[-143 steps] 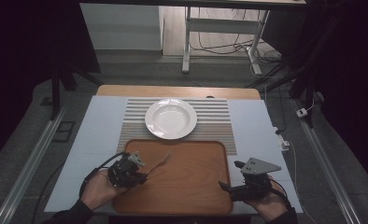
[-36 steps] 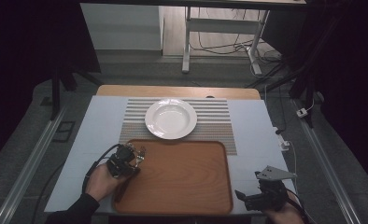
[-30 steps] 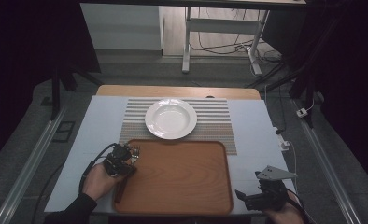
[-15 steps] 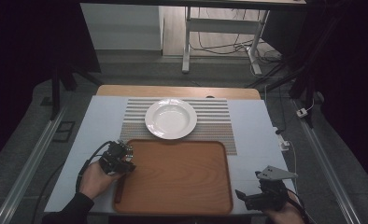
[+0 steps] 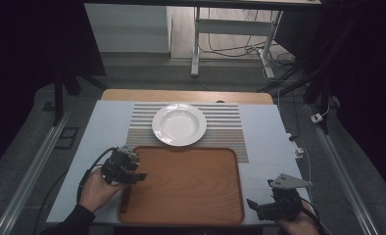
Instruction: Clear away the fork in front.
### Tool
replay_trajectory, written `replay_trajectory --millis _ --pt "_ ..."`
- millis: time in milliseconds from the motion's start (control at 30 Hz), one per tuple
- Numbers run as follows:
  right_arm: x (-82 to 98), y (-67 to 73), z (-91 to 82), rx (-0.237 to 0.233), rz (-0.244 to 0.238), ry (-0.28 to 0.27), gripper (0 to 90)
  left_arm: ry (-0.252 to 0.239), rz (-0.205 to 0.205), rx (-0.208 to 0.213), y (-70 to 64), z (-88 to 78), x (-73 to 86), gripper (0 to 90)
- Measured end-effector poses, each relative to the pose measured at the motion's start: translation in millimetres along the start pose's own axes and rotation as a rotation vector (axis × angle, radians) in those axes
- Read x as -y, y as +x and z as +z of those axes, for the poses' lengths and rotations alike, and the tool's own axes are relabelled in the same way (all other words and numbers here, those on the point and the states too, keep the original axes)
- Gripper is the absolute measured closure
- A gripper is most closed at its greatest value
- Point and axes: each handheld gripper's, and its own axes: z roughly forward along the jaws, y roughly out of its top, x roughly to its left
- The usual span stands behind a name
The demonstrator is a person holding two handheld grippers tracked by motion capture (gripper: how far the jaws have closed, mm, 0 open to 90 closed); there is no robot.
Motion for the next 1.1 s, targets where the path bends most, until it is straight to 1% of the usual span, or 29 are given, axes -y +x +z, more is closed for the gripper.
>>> replay_trajectory --millis 100,167,233,300,333,500,600,667,767,900,1000,1100 --pt "-0.1 0.1 0.2 -0.003 -0.001 0.001 1.6 -0.031 0.017 -0.006 -1.9 -4.5 4.2 34.7" --pt "-0.1 0.0 0.2 -0.002 -0.002 0.001 1.6 -0.056 0.021 -0.002 -3.0 -8.1 7.4 29.6" --pt "0.0 -0.1 0.1 -0.003 -0.001 0.001 1.6 -0.081 0.008 0.003 -4.5 -12.6 10.6 23.4" --pt "0.1 -0.2 0.0 -0.002 0.000 0.000 1.6 -0.102 -0.002 -0.003 -6.7 -17.7 14.3 19.7" --pt "0.1 -0.2 0.0 -0.002 0.000 -0.001 1.6 -0.106 -0.005 -0.008 -7.9 -20.0 16.3 18.7" --pt "0.0 -0.3 -0.1 -0.004 0.004 -0.001 1.6 -0.127 -0.014 -0.005 -13.1 -29.2 28.3 15.5" --pt "0.1 -0.8 -0.5 -0.004 0.005 -0.004 1.6 -0.151 -0.027 -0.005 -15.0 -35.9 36.0 12.9" --pt "0.1 -0.6 -0.6 -0.006 0.005 -0.006 1.5 -0.175 -0.037 -0.002 -16.0 -40.9 42.1 9.5" --pt "0.2 -1.2 -0.8 -0.012 0.006 -0.009 0.9 -0.207 -0.030 -0.007 -16.8 -46.9 50.8 5.3" --pt "0.4 -1.9 -1.1 -0.021 0.013 -0.014 0.4 -0.247 -0.045 -0.004 -17.6 -55.1 63.5 2.4" --pt "0.4 -2.1 -1.3 -0.023 0.014 -0.013 0.2 -0.274 -0.057 -0.009 -17.0 -61.4 73.9 0.8" --pt "0.6 -3.2 -1.5 -0.034 0.019 -0.016 0.0 -0.287 -0.074 -0.016 -15.8 -65.7 83.1 0.0"
